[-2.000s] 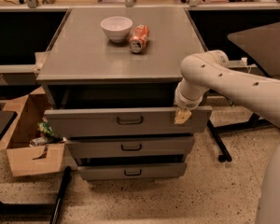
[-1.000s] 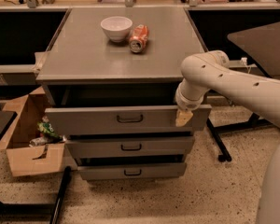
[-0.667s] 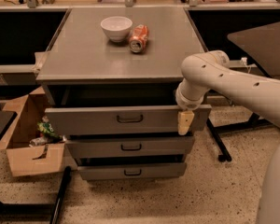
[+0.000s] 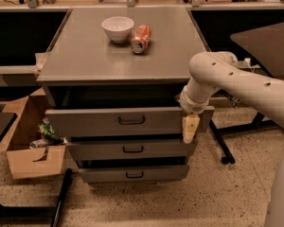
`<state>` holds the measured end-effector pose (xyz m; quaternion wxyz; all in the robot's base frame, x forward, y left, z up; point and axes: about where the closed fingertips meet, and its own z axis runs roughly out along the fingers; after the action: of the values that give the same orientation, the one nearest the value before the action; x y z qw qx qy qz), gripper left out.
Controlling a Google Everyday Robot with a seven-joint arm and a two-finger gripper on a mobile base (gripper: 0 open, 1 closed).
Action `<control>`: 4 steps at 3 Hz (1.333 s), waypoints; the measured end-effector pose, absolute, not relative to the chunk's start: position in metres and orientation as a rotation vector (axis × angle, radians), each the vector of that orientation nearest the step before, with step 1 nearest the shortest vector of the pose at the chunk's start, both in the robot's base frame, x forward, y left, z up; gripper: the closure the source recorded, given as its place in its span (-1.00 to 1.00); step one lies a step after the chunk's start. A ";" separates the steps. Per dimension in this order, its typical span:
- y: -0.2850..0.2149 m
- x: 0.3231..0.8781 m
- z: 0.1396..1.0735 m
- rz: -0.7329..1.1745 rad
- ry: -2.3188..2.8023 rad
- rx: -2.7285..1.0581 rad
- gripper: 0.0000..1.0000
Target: Open top drawer
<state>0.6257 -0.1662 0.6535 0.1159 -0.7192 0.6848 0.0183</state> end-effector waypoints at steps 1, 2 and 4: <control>-0.160 0.583 0.665 0.155 2.014 -2.162 -0.93; -0.155 0.555 0.669 0.184 2.039 -2.194 -0.48; -0.149 0.529 0.685 0.196 2.039 -2.214 0.44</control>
Offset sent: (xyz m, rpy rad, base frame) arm -0.1036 0.0168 0.0261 -0.0313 0.1663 0.0393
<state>0.5292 -0.1486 0.6845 0.0627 -0.7327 0.6746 0.0649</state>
